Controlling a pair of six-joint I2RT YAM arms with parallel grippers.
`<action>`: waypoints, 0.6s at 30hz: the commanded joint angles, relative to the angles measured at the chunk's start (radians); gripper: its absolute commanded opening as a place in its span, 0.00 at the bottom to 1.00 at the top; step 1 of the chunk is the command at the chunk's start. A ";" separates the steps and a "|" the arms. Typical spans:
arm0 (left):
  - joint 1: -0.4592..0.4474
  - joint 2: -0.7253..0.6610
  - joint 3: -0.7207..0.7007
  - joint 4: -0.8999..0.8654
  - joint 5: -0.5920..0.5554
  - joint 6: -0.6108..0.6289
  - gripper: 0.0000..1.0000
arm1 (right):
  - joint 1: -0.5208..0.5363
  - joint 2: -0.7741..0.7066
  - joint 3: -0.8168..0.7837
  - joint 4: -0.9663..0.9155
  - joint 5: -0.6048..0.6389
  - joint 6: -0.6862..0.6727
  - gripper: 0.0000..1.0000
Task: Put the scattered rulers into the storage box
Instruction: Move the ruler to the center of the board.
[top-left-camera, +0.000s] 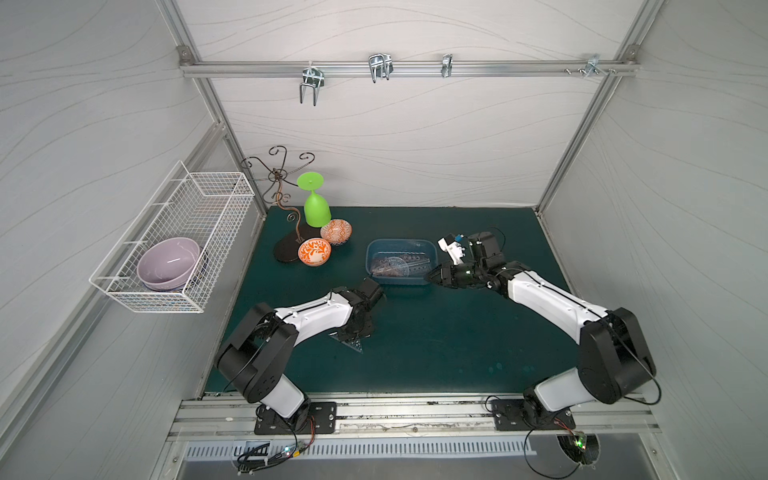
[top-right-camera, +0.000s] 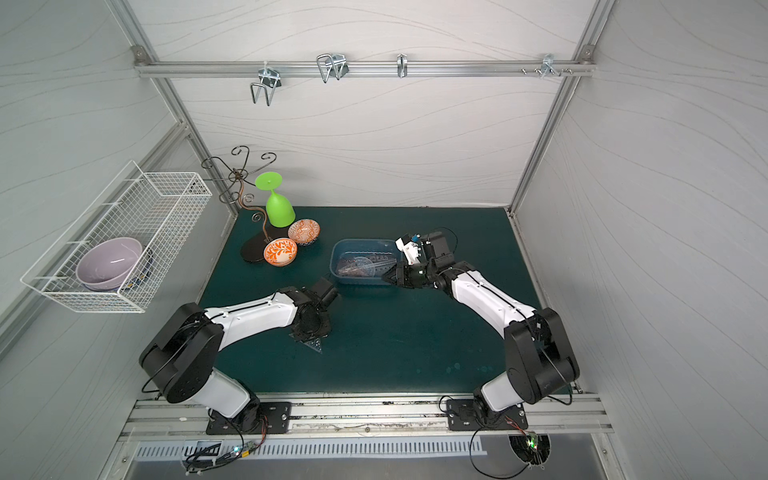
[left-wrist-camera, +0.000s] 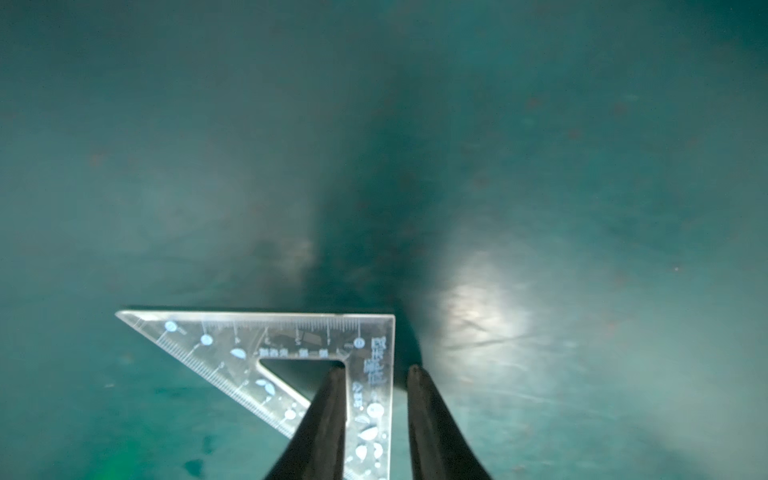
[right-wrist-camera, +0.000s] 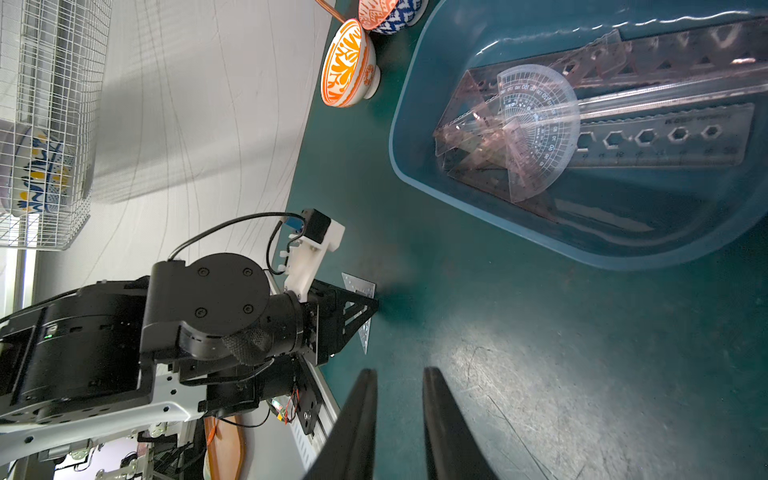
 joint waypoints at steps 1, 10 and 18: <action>-0.055 0.097 0.021 0.306 0.232 -0.028 0.29 | -0.012 -0.037 -0.021 -0.021 -0.012 -0.024 0.24; -0.057 0.009 0.031 0.300 0.238 -0.027 0.28 | 0.030 -0.037 -0.104 0.043 -0.034 -0.023 0.25; 0.252 -0.362 -0.181 0.204 0.265 0.081 0.32 | 0.252 0.184 -0.085 0.242 -0.027 -0.001 0.11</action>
